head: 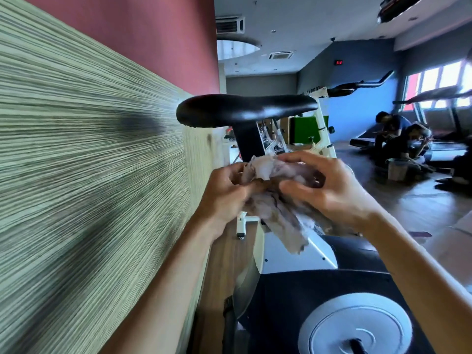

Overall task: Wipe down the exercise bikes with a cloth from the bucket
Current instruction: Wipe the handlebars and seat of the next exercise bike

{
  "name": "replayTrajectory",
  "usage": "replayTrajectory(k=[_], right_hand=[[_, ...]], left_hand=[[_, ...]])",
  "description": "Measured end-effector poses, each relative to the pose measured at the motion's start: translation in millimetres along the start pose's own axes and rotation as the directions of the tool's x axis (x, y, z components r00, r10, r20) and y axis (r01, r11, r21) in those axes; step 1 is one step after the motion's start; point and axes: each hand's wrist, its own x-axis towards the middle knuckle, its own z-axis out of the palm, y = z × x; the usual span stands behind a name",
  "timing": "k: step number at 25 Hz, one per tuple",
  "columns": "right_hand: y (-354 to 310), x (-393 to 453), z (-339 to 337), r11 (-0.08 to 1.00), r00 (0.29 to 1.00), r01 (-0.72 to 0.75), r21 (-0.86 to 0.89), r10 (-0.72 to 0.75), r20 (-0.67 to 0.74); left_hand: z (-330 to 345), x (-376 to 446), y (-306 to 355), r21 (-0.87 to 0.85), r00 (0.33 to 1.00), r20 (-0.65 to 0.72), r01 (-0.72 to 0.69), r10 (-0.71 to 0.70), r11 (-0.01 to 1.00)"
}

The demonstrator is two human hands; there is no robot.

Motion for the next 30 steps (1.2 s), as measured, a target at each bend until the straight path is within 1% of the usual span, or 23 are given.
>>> replayTrajectory(k=[1,2,4,6,8,9,10,11,12,13,14,16,17,18,20,21,22,24,25,26,27,29,30], right_hand=[[-4,-2,1,1.000,0.993,0.016,0.017,-0.017,0.114],[-5,-4,5,0.999,0.979,0.045,-0.028,-0.038,0.200],[-5,-10,21,0.964,0.957,0.127,-0.235,-0.057,0.285],[-1,-14,42,0.907,0.974,0.161,-0.390,-0.081,0.212],[1,-9,54,0.902,0.986,0.156,-0.402,-0.163,0.017],[-1,-5,54,0.929,0.979,0.131,-0.347,-0.177,-0.105],[-6,1,53,0.967,0.967,0.097,-0.237,-0.148,-0.206],[-13,7,53,0.991,0.959,0.085,-0.101,-0.109,-0.260],[-21,14,56,0.995,0.959,0.096,-0.001,-0.093,-0.268],[-29,22,61,0.992,0.963,0.123,0.029,-0.112,-0.244],[-36,29,67,0.988,0.967,0.153,-0.004,-0.151,-0.206],[-41,42,72,0.970,0.973,0.173,-0.171,-0.195,-0.123],[-42,48,68,0.954,0.976,0.162,-0.251,-0.192,-0.102],[-43,54,58,0.946,0.978,0.158,-0.285,-0.190,-0.091],[-48,69,36,0.957,0.970,0.188,-0.221,-0.216,-0.113],[-51,80,30,0.952,0.966,0.209,-0.223,-0.236,-0.104],[-53,93,27,0.930,0.964,0.226,-0.289,-0.256,-0.070],[-54,124,37,0.864,0.963,0.257,-0.433,-0.266,0.040],[-52,134,42,0.847,0.965,0.258,-0.464,-0.248,0.083],[-49,146,50,0.845,0.969,0.248,-0.473,-0.228,0.101],[-46,156,56,0.851,0.972,0.236,-0.469,-0.217,0.095],[-42,158,55,0.878,0.977,0.210,-0.429,-0.207,0.054],[-39,161,57,0.890,0.977,0.207,-0.406,-0.210,0.037]], left_hand=[[-4,1,-1,-0.056,0.998,-0.050,0.045,-0.048,0.997],[-7,2,-2,-0.105,0.990,-0.089,0.095,-0.105,0.990],[-11,0,3,-0.200,0.971,-0.120,0.180,-0.207,0.963],[-18,-4,9,-0.267,0.967,-0.076,0.215,-0.243,0.939],[-25,-7,14,-0.344,0.972,-0.033,0.206,-0.231,0.916],[-28,-11,16,-0.431,0.979,-0.026,0.173,-0.204,0.885],[-28,-16,19,-0.505,0.986,-0.072,0.093,-0.149,0.858],[-25,-20,21,-0.504,0.986,-0.157,-0.025,-0.063,0.863],[-21,-20,21,-0.401,0.966,-0.255,-0.138,0.035,0.905],[-15,-18,21,-0.280,0.941,-0.313,-0.223,0.130,0.934],[-11,-13,19,-0.192,0.916,-0.341,-0.289,0.212,0.938],[-9,-3,20,-0.128,0.862,-0.426,-0.358,0.275,0.925],[-13,3,20,-0.108,0.817,-0.499,-0.389,0.289,0.915],[-21,10,19,-0.099,0.760,-0.586,-0.413,0.282,0.906],[-41,25,19,-0.175,0.651,-0.742,-0.420,0.161,0.890],[-51,36,17,-0.236,0.626,-0.776,-0.395,0.072,0.888],[-57,48,16,-0.278,0.633,-0.774,-0.350,0.008,0.895],[-61,68,21,-0.366,0.724,-0.687,-0.274,-0.059,0.889],[-56,76,24,-0.408,0.752,-0.657,-0.294,-0.054,0.865],[-51,84,26,-0.447,0.756,-0.653,-0.349,-0.034,0.824],[-45,93,25,-0.454,0.732,-0.682,-0.424,0.001,0.783],[-21,97,19,-0.354,0.617,-0.780,-0.570,0.103,0.742],[-11,100,14,-0.297,0.583,-0.797,-0.606,0.157,0.738]])
